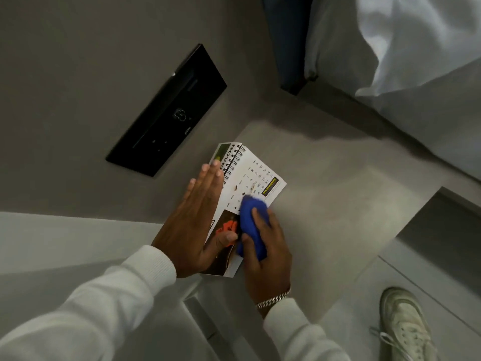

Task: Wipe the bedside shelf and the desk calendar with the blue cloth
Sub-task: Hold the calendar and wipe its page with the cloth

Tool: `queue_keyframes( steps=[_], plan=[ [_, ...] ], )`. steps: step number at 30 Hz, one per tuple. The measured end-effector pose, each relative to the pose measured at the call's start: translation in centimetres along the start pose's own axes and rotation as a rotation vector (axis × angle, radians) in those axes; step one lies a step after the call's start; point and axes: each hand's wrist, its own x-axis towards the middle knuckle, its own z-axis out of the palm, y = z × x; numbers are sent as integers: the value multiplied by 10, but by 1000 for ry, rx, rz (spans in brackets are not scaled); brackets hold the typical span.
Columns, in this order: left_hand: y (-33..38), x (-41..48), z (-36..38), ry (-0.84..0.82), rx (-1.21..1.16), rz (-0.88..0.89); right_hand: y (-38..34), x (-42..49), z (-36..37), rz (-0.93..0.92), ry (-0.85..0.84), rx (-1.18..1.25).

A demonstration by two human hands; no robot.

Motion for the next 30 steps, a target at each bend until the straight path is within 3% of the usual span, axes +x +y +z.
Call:
queue_keyframes(
  steps=[4,7,11,14,18,22,26,30],
  plan=[
    [2,0,-1,-14,1,3,0,-15,-3,-50,-43,5],
    [0,0,0,-4,-11,6,-9,15,-4,-101,20,-5],
    [-3,0,3,1,-25,5,-14,47,0,-39,124,-27],
    [-2,0,2,2,-41,11,-4,21,3,-27,65,-28],
    [1,-1,0,0,-40,15,-2,-13,11,-128,5,-63],
    [3,0,-3,-10,-35,20,-18,14,16,-225,51,-40],
    [5,1,-4,-30,-42,0,-14,31,14,-145,138,-19],
    [6,1,-5,-33,-44,-2,3,-3,19,-124,54,-92]
  ],
)
